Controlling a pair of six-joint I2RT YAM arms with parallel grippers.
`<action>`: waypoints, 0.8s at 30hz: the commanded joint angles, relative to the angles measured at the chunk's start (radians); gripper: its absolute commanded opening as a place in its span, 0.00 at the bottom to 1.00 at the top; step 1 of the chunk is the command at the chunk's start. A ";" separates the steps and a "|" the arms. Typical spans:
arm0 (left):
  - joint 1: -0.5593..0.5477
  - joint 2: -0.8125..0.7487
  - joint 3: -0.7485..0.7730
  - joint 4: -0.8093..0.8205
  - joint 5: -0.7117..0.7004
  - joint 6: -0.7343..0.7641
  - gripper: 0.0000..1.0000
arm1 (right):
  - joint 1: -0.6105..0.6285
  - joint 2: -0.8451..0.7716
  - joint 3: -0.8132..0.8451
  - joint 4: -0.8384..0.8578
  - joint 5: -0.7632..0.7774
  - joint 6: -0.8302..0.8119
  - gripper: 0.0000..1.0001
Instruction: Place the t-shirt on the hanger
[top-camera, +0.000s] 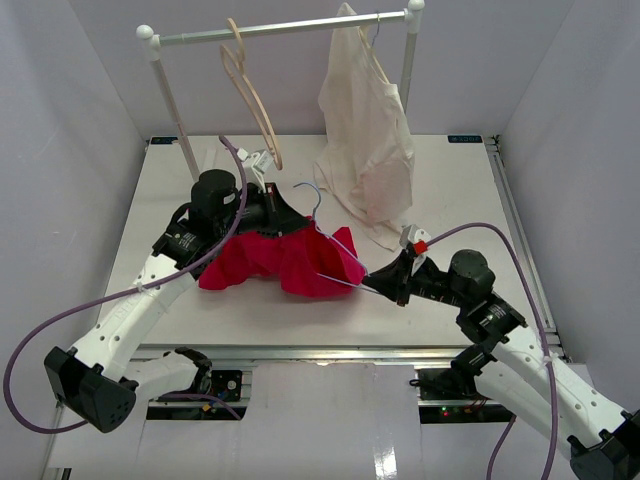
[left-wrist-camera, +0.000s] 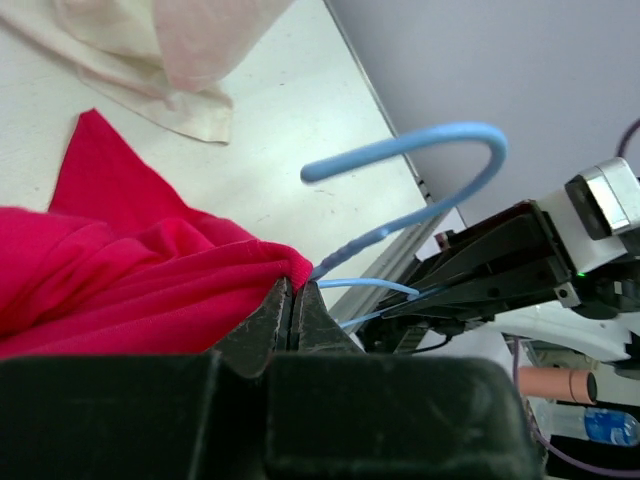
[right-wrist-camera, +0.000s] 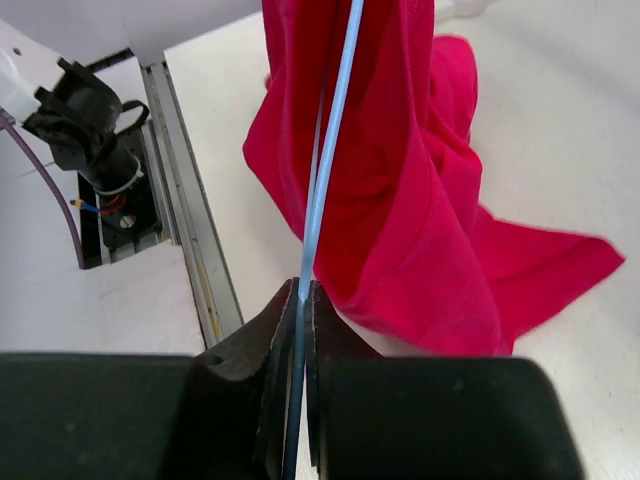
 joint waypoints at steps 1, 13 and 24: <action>0.000 -0.030 0.069 -0.008 0.081 -0.014 0.02 | 0.013 -0.028 -0.084 0.390 -0.074 0.060 0.08; 0.000 0.028 0.242 -0.360 -0.047 0.260 0.68 | 0.021 -0.068 -0.283 0.786 0.037 0.138 0.08; 0.000 -0.128 0.250 -0.385 -0.165 0.625 0.68 | 0.021 -0.106 -0.380 0.930 0.040 0.208 0.08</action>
